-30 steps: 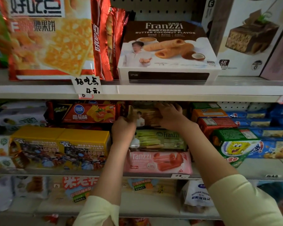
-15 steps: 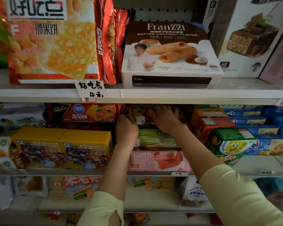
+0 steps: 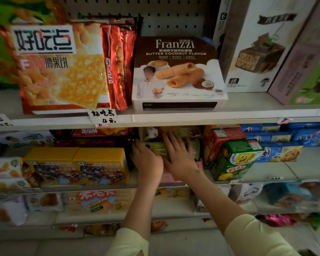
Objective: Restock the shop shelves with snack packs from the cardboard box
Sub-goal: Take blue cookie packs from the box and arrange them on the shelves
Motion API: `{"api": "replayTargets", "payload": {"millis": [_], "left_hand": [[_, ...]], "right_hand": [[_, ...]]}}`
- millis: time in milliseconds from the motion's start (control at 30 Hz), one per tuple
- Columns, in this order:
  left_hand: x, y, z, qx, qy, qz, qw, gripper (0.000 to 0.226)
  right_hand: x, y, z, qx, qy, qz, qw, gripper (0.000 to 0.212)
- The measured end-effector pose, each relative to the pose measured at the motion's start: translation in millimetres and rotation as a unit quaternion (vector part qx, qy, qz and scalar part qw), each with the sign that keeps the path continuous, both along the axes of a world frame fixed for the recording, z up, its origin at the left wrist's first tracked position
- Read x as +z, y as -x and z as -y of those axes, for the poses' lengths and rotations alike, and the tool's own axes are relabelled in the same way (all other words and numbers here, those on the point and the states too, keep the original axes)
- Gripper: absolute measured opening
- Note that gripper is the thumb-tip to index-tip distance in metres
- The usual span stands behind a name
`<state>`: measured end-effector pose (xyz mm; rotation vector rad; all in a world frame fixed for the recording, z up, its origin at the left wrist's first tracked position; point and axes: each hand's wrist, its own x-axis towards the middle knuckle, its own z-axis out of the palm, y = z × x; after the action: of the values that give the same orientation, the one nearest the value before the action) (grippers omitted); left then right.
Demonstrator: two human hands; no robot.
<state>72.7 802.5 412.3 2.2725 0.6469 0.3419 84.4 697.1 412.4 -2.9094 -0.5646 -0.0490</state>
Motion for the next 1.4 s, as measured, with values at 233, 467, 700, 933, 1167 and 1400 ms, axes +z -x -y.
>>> {"api": "replayTargets", "payload": {"millis": [233,467,700,933,1167,1400], "left_hand": [[7,7,5,-0.025,0.02,-0.014,0.999,0.07],[43,31,52,-0.023,0.038,0.054,0.998,0.066],[82,30,114,-0.158,0.274,-0.076,0.946,0.061],[64,34,143,-0.221,0.273,-0.155,0.923,0.074],[54,33,155,-0.222,0.284,-0.14,0.922,0.065],[54,25,156,-0.227,0.261,-0.191,0.919,0.054]], "right_hand": [[-5,3,10,0.007,0.032,-0.016,0.999,0.07],[30,34,33,0.016,-0.137,0.053,0.989,0.061],[70,46,119,-0.202,-0.297,0.254,0.898,0.033],[33,42,175,-0.311,-0.674,-0.19,0.643,0.085],[9,36,165,-0.258,-0.666,-0.273,0.644,0.085],[9,36,165,-0.255,-0.668,-0.286,0.638,0.086]]}}
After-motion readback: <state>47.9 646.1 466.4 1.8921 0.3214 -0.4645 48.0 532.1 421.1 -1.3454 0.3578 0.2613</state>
